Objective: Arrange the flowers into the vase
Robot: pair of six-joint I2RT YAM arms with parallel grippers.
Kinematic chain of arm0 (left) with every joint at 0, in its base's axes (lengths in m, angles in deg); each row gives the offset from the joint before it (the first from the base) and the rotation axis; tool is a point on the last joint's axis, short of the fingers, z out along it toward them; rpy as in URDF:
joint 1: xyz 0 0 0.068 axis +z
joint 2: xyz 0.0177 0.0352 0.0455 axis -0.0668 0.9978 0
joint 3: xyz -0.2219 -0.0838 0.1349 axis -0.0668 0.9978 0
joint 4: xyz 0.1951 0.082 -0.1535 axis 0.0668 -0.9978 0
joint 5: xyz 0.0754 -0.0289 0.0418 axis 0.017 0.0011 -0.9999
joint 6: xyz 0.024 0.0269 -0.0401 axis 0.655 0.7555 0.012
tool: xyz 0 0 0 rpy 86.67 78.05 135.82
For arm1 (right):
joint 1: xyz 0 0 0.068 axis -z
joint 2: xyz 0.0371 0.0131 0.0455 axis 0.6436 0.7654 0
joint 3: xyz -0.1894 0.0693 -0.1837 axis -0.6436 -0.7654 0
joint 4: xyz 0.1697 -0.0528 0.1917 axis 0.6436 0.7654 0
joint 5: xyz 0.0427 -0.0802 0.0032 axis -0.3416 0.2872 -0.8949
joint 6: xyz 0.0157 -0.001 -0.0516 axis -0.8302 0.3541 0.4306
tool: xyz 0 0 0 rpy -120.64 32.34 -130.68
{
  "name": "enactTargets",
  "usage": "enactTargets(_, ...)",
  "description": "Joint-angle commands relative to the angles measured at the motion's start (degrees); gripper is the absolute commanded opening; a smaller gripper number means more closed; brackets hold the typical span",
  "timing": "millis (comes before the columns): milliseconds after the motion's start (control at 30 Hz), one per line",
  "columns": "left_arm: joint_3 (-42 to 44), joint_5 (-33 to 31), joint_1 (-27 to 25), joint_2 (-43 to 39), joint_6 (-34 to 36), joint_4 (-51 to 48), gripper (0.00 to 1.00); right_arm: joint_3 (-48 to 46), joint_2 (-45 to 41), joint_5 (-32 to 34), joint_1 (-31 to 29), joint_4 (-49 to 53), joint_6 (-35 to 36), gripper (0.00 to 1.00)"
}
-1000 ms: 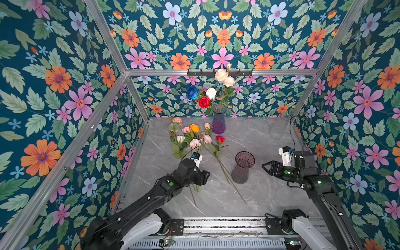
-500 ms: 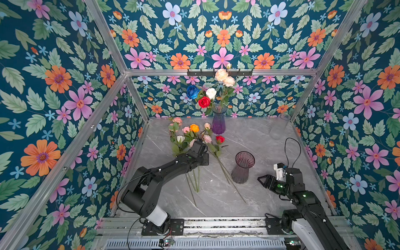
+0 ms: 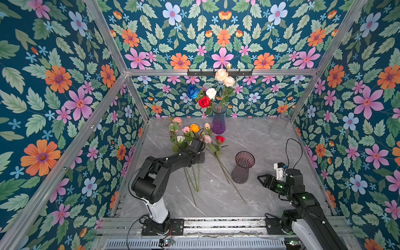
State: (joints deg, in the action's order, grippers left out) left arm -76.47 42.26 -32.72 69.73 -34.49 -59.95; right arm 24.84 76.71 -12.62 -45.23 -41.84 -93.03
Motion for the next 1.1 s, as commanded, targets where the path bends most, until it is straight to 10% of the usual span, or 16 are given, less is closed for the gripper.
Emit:
enactTargets(0,0.22,1.23,0.64,1.09,0.90,2.42,0.48,0.07,0.25,-0.26,-0.04,-1.85,-0.18,0.66)
enactTargets(267,-0.30,4.31,1.76,0.72,1.10,6.59,0.00,-0.10,0.28,0.43,-0.02,-1.80,-0.27,0.66)
enactTargets(767,7.56,-3.97,4.62,-31.47,-0.63,4.29,0.00,-1.12,-4.58,2.12,-0.12,-0.23,-1.08,0.67)
enactTargets(1067,6.46,10.23,4.63,-45.30,5.60,7.24,0.00,-0.84,-3.93,-0.82,-2.57,-2.19,0.76,0.69)
